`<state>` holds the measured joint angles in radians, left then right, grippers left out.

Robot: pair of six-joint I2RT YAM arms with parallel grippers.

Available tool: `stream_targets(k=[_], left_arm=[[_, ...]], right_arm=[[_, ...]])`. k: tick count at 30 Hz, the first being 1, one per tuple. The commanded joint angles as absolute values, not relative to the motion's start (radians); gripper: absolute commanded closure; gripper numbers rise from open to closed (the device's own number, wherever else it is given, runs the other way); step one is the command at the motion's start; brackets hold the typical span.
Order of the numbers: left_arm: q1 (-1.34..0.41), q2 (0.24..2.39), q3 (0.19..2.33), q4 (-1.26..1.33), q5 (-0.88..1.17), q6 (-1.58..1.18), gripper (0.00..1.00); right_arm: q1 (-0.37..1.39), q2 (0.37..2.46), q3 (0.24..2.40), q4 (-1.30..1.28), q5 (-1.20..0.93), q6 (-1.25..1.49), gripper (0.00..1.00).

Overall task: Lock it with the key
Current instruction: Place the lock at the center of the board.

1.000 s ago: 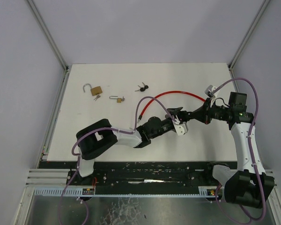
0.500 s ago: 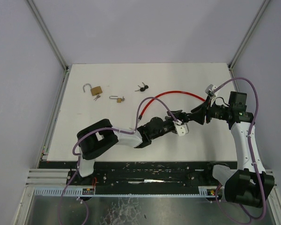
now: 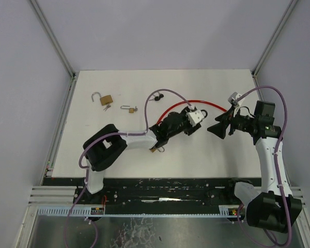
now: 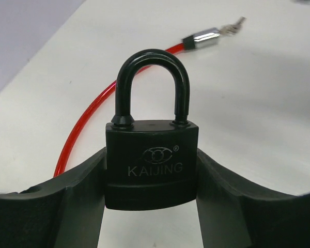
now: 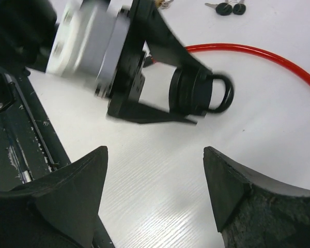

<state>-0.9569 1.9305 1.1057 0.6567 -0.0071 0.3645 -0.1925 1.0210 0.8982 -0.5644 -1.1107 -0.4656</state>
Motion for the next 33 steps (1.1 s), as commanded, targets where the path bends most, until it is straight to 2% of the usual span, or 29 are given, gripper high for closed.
stream_targets(k=[1,6,9,12,15,18,27,30,33], left_arm=[[-0.853,1.940,1.233,0.556,0.012,0.045,1.00],[-0.709,1.956,1.299,0.448,0.066,-0.252,1.00],[-0.632,1.977,1.356,0.347,-0.006,-0.432,1.00],[-0.586,2.032,1.520,0.108,-0.132,-0.528,1.00],[-0.567,2.105,1.714,-0.129,-0.302,-0.517,1.00],[-0.536,2.165,1.831,-0.242,-0.368,-0.479,1.00],[-0.421,2.183,1.838,-0.252,-0.307,-0.498,0.98],[-0.413,2.191,1.837,-0.257,-0.317,-0.490,0.93],[-0.409,2.220,1.867,-0.301,-0.350,-0.499,0.91]], right_arm=[[-0.207,0.994,0.915,-0.506,-1.063,-0.420,0.20],[-0.210,0.988,0.908,-0.489,-1.047,-0.409,0.20],[-0.209,0.989,0.908,-0.488,-1.046,-0.408,0.20],[-0.209,0.988,0.907,-0.486,-1.046,-0.407,0.19],[-0.210,0.986,0.906,-0.483,-1.048,-0.408,0.19],[-0.210,0.989,0.905,-0.483,-1.050,-0.408,0.19],[-0.210,0.997,0.897,-0.479,-1.052,-0.409,0.19],[-0.210,1.001,0.895,-0.479,-1.051,-0.411,0.19],[-0.210,0.999,0.892,-0.479,-1.050,-0.413,0.19]])
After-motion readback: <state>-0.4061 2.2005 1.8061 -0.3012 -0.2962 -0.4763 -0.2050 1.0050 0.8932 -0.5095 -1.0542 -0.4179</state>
